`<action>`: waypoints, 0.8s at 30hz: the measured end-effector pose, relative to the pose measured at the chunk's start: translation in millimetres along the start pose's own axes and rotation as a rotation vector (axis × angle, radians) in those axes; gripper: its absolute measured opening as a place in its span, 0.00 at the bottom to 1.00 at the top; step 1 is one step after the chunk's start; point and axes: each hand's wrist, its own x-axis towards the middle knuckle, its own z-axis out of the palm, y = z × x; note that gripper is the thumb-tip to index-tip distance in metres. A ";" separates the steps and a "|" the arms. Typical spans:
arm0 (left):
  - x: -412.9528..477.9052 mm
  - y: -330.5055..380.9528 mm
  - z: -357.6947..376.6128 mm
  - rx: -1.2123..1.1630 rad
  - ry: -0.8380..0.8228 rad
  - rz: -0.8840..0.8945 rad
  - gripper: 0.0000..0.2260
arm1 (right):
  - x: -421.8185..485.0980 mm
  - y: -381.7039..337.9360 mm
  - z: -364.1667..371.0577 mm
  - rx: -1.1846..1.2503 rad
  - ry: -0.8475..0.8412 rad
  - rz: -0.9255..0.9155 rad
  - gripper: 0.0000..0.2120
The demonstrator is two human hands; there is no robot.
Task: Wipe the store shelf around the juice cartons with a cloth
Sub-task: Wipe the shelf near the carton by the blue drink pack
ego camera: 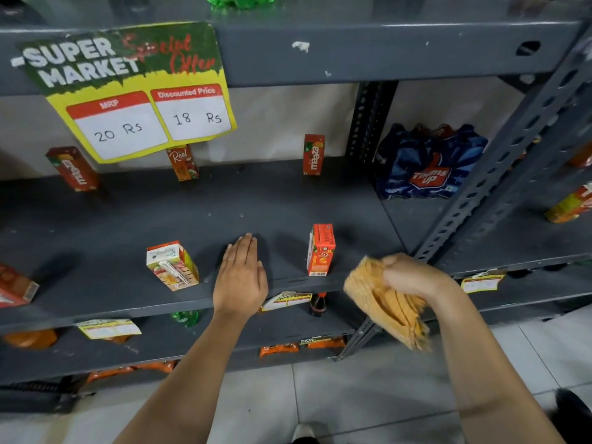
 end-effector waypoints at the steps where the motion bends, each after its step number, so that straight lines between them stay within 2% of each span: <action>1: -0.1 -0.5 0.2 0.002 0.000 0.001 0.25 | 1.9 -4.0 -6.5 0.080 0.083 -0.015 0.09; 3: -0.4 -0.6 0.7 0.000 -0.003 0.003 0.25 | 6.5 -11.4 -17.7 0.220 0.210 -0.021 0.14; 4: -0.3 -0.5 0.6 -0.003 -0.006 0.004 0.25 | 7.1 -15.6 -19.6 0.232 0.214 -0.030 0.16; 6: 0.0 -0.6 0.6 -0.003 -0.004 0.007 0.24 | 9.8 -25.6 -15.1 0.154 0.219 -0.063 0.17; 9: -0.9 0.7 -0.4 -0.021 0.008 0.013 0.23 | 23.7 -40.9 -1.5 -0.067 0.449 -0.109 0.15; 11: -1.6 1.4 -1.7 -0.026 -0.004 0.010 0.22 | 34.9 -53.0 -1.5 -0.162 0.576 -0.068 0.14; 14: -0.6 1.2 -2.9 -0.011 -0.016 0.002 0.23 | 55.7 -71.2 -22.0 -0.167 0.713 0.030 0.13; 16: -0.9 0.9 -2.8 -0.016 -0.024 0.003 0.25 | 72.1 -78.9 -35.5 -0.175 0.717 0.079 0.14; 18: -1.1 -0.1 -1.5 -0.016 -0.035 0.006 0.25 | 91.0 -79.3 -35.5 -0.206 0.602 0.059 0.18; 21: -0.6 -1.1 -0.4 -0.041 -0.061 -0.003 0.25 | 114.0 -70.3 -22.6 -0.031 0.456 0.041 0.27; 23: -0.3 -1.9 0.4 -0.044 -0.062 0.001 0.25 | 115.9 -65.4 -12.1 0.030 0.394 0.055 0.24; 24: -0.3 -2.1 0.7 -0.048 -0.062 0.001 0.25 | 116.7 -63.2 -8.6 -0.019 0.437 0.044 0.22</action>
